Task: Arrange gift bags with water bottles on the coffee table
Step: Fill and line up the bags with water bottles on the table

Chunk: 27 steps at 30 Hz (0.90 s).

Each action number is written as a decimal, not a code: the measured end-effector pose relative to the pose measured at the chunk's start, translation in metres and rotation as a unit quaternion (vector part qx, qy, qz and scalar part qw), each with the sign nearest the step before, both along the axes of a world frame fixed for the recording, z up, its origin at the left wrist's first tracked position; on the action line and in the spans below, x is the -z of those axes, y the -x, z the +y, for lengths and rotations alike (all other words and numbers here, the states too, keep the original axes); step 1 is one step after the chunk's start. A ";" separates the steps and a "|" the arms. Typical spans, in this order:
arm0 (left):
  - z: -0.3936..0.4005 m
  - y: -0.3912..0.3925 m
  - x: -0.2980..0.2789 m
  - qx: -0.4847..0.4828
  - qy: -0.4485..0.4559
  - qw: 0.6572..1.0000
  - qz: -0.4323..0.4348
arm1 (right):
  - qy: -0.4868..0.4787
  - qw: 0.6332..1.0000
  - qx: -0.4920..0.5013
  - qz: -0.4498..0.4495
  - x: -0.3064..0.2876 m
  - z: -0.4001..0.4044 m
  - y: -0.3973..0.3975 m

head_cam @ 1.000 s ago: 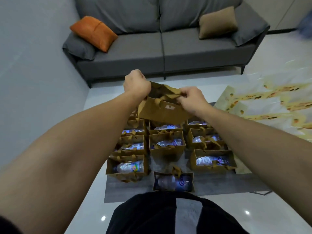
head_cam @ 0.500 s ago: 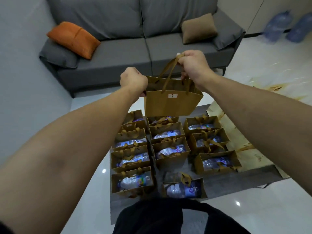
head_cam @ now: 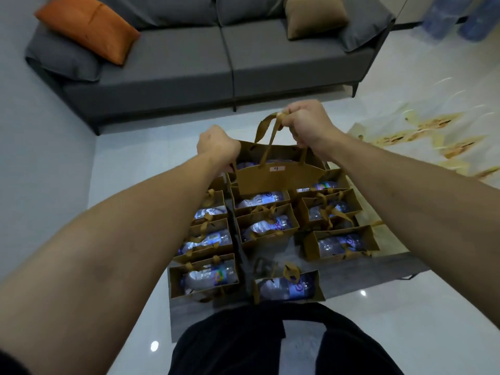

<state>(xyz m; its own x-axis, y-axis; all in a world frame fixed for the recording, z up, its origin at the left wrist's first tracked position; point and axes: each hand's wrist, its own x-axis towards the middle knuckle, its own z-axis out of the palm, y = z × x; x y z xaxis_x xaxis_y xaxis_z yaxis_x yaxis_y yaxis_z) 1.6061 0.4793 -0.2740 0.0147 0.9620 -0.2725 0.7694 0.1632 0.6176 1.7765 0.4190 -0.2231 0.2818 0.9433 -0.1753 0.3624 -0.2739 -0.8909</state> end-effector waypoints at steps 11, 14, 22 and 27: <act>-0.082 0.002 0.098 0.023 0.213 0.976 0.031 | 0.209 0.973 -0.096 0.034 0.105 -0.058 -0.013; -0.095 0.000 0.116 0.025 0.221 0.973 0.054 | 0.228 0.964 -0.133 0.041 0.121 -0.073 -0.007; -0.096 -0.011 0.121 0.087 0.253 0.959 0.098 | 0.295 0.932 -0.168 0.125 0.148 -0.092 -0.016; -0.096 -0.013 0.117 0.080 0.313 0.940 0.111 | 0.360 0.894 -0.226 0.143 0.138 -0.082 -0.025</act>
<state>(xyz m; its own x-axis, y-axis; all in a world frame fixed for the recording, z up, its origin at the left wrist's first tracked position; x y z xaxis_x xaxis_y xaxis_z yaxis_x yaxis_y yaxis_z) 1.6193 0.3835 -0.3913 0.0213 0.6031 -0.7974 0.9134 0.3125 0.2608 1.8013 0.3371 -0.3612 -0.2537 0.5627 -0.7868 0.3660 -0.6971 -0.6166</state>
